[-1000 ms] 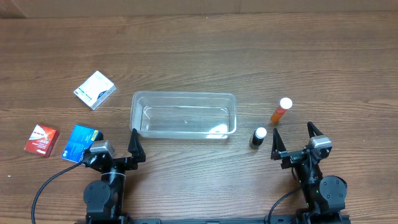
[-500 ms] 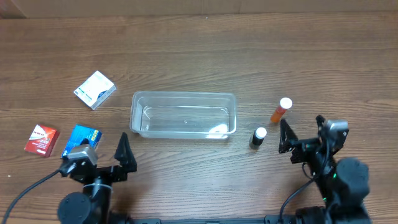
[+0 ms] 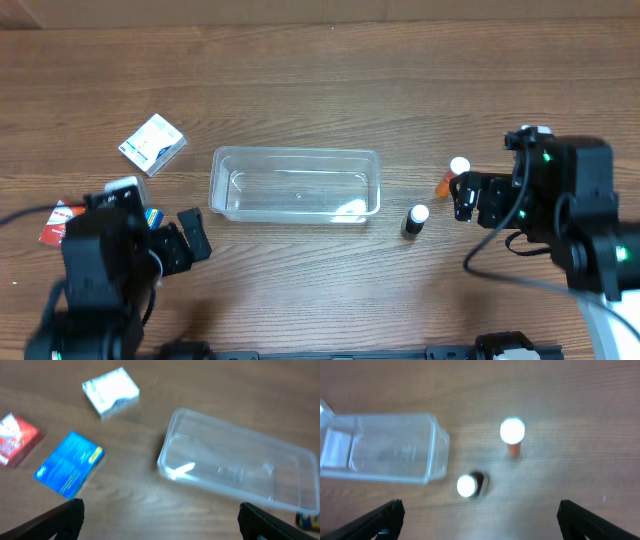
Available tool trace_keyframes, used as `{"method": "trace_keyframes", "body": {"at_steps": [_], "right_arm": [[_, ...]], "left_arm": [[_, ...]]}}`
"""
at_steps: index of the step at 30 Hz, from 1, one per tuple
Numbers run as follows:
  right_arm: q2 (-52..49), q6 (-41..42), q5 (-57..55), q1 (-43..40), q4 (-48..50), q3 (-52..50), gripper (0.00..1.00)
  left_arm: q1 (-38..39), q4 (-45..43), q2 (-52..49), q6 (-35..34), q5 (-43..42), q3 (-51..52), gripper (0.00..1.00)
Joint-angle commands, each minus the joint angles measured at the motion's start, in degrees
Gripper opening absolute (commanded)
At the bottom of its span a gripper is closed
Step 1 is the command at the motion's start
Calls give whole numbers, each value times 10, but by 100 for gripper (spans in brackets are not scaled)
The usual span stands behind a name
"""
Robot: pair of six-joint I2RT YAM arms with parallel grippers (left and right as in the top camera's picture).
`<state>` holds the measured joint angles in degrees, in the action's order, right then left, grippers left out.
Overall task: Pack container
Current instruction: 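Reach the right gripper to the small black-capped bottle and grasp it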
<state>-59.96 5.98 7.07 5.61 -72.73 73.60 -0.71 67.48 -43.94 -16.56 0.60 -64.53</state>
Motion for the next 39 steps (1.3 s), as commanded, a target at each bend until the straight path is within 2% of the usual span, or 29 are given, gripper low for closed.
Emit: {"method": "trace_keyframes", "body": {"at_steps": [1,4,8,13,17,25,39], "right_arm": [[-38,0,27,-2,-38,37,100],[-66,5,37,-2,-47,37,100],[-103,59,37,0,-73,37,100],[-162,67,35,19,-88,37,100],[-202,106,1,28,-85,37,100],[-270,111,-2,30,-80,30,100],[-288,156,-12,105,2,-45,100]], "left_arm": [[3,43,-69,-2,-7,-65,100],[3,65,-102,-2,-22,-75,100],[3,75,-120,-2,-21,-75,100],[3,75,-132,-2,-21,-74,100],[3,75,-134,-2,-21,-74,100],[3,75,-136,-2,-21,-74,100],[3,72,-140,-2,-21,-74,100]]}}
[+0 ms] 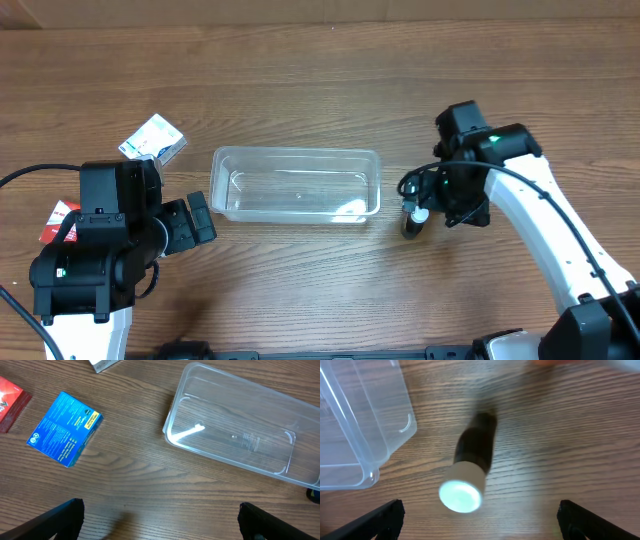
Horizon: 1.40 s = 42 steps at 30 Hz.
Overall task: Pack container
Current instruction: 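Reach the right gripper to the small black-capped bottle and grasp it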
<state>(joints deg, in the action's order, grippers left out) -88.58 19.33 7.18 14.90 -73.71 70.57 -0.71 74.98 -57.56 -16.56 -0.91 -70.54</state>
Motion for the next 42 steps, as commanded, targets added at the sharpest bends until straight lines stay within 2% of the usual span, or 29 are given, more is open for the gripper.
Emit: {"method": "trace_keyframes", "body": {"at_steps": [1,16,21,24,26,30,33,35,38,42], "right_arm": [[-2,32,-22,13,18,-20,100],[-3,43,-37,19,116,-91,97],[-3,43,-37,23,127,-94,88],[-3,43,-37,24,134,-94,77],[-3,43,-37,24,138,-94,75],[-3,43,-37,24,144,-94,57],[-3,43,-38,24,147,-94,53],[-3,43,-43,24,147,-94,44],[-3,43,-46,24,146,-94,43],[-3,43,-46,24,145,-94,35]], "left_arm": [[3,-3,-5,-2,-6,-14,100],[3,-3,-9,-2,-6,-14,100],[3,-2,-9,-2,-6,-14,100],[3,-3,-9,-2,-6,-14,100],[3,-3,-9,-2,-6,-14,100],[3,-3,-9,-2,-6,-14,100],[3,-2,-9,-2,-6,-14,100],[3,-3,-9,-2,-6,-14,100],[3,-2,-9,-2,-6,-14,100],[3,-2,-9,-2,-6,-14,100]]}}
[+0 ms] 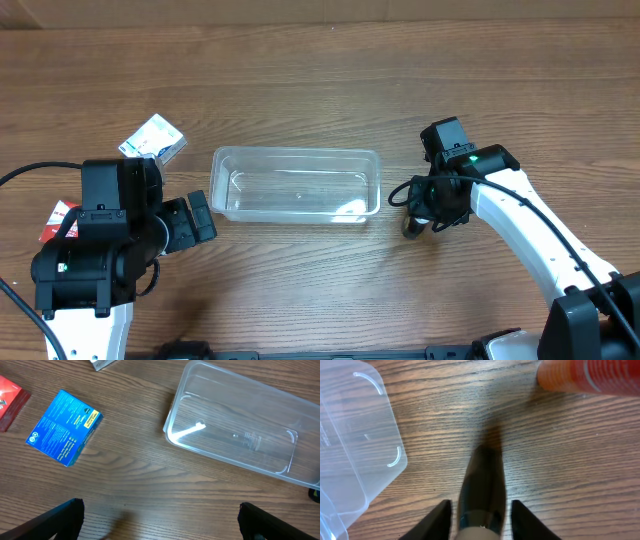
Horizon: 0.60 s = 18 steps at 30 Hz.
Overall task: Pack container
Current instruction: 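Reach the right gripper to the small black-capped bottle and grasp it, then carry the bottle with the right gripper and lower it into the container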
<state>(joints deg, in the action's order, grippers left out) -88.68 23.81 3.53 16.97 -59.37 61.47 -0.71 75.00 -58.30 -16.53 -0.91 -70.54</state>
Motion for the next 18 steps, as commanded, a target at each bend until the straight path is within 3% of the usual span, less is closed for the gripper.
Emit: {"method": "trace_keyframes", "body": {"at_steps": [1,18], "right_arm": [[-2,-2,-10,3,2,-3,35],[-2,-2,-42,3,-14,2,19]], "left_arm": [[3,-3,-2,-2,-6,-14,100],[3,-3,-2,-2,-6,-14,100]]}}
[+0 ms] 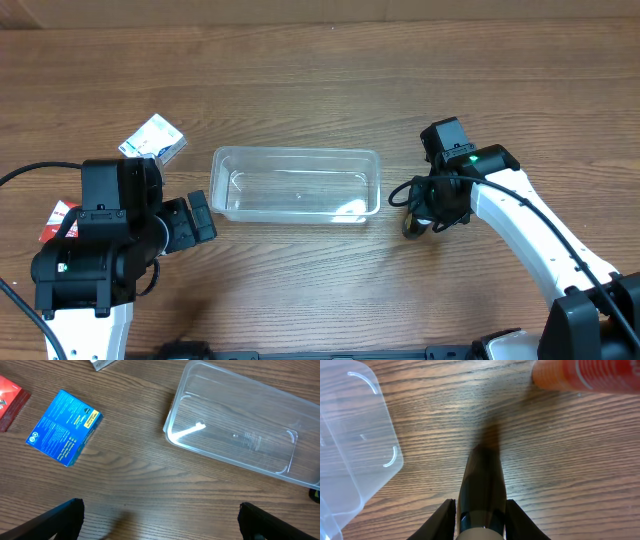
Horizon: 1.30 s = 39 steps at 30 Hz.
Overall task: Pack container
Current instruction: 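Carry the bottle with the right gripper and lower it into the container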
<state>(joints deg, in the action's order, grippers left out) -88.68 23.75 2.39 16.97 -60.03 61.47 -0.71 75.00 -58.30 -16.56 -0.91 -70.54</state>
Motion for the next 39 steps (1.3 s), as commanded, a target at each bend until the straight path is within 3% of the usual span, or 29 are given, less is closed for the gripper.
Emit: {"method": "trace_keyframes", "body": {"at_steps": [1,5,15,20,27,39], "right_arm": [[-2,-1,-33,3,-11,7,15],[0,-2,-57,3,-44,47,4],[0,-45,-65,61,-175,285,4],[-1,-44,-64,103,-183,374,4],[-24,-35,-64,135,-136,380,4],[-176,-34,-64,134,-100,380,4]], "left_arm": [[3,-3,-2,-2,-6,-14,100],[3,-3,-2,-2,-6,-14,100],[3,-3,-2,-2,-2,-14,100],[3,-3,-2,-2,-2,-14,100],[3,-2,-2,-2,-2,-14,100],[3,-3,-2,-2,-2,-14,100]]}}
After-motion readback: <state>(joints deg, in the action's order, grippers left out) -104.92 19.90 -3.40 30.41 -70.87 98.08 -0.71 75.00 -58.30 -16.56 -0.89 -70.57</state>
